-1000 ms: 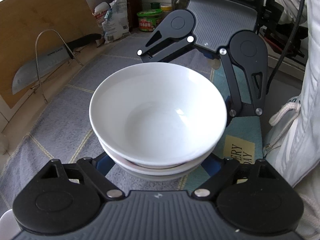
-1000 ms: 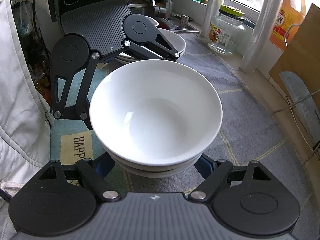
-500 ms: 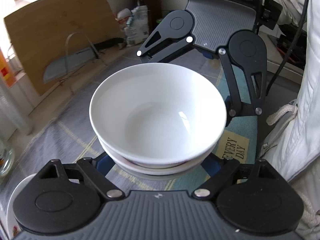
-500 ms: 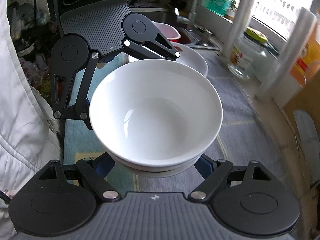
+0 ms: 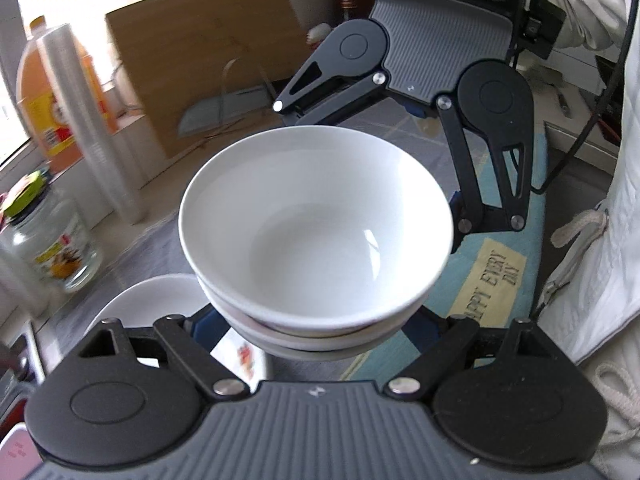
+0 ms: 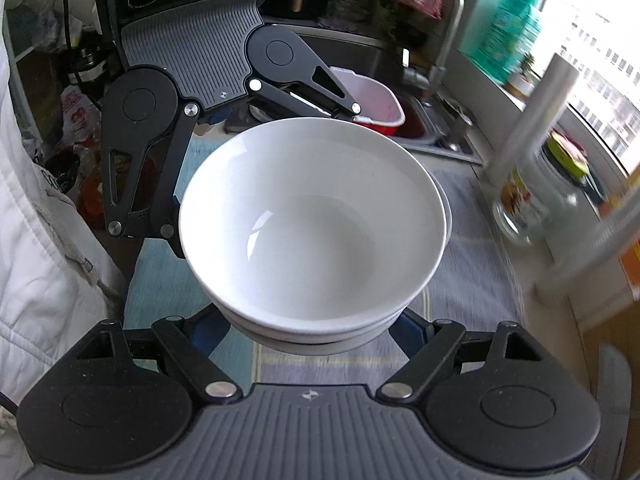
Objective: Organize plates and bowls
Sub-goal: 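Lift and carry the bowl stack with both tools toward the plate stack, then lower the bowl stack onto the flower-print plates with both tools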
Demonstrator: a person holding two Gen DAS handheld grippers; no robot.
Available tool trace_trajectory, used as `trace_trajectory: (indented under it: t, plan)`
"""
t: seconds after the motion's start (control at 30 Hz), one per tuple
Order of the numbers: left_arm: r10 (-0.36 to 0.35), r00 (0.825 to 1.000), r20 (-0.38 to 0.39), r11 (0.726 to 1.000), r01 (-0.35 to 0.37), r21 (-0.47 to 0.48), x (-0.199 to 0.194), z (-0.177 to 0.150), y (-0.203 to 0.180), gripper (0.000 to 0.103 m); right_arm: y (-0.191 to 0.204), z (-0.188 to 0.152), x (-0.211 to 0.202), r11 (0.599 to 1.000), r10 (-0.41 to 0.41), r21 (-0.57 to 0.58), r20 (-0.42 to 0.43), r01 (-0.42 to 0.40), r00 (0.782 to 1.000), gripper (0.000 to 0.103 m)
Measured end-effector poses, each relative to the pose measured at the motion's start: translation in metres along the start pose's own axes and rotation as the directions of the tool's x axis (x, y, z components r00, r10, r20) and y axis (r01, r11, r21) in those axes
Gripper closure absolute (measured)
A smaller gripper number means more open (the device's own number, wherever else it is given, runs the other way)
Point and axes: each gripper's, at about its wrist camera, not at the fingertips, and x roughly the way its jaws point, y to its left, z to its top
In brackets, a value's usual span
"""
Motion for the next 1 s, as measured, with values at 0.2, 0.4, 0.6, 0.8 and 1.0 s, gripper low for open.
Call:
trace_trajectory:
  t: [0.2, 0.4, 0.6, 0.8, 1.0]
  plan:
    - [0.049, 0.999, -0.005, 0.998, -0.049, -0.025, -0.013, -0.015, 0.017, 0.013, -0.008, 0.026, 0.019, 0.999, 0.017, -0.050, 0.008, -0.016, 1.000, 0.014]
    - [0.093, 0.996, -0.011, 0.995, -0.093, -0.041, -0.019, -0.028, 0.041, 0.013, -0.023, 0.049, 0.039, 0.996, 0.021, -0.089, 0.014, -0.019, 1.000, 0.015]
    - [0.110, 0.994, -0.017, 0.992, -0.111, -0.053, -0.018, -0.041, 0.066, 0.013, -0.038, 0.064, 0.062, 0.995, 0.024, -0.098, 0.007, -0.023, 1.000, 0.015]
    - [0.108, 0.993, -0.036, 0.993, -0.110, -0.052, -0.005, -0.049, 0.089, 0.013, -0.053, 0.067, 0.084, 0.996, 0.030, -0.082, -0.013, -0.031, 0.999, 0.015]
    - [0.085, 0.995, -0.047, 0.994, -0.088, -0.060, 0.005, -0.052, 0.101, 0.013, -0.063, 0.067, 0.094, 0.997, 0.043, -0.061, -0.031, -0.044, 0.999, 0.015]
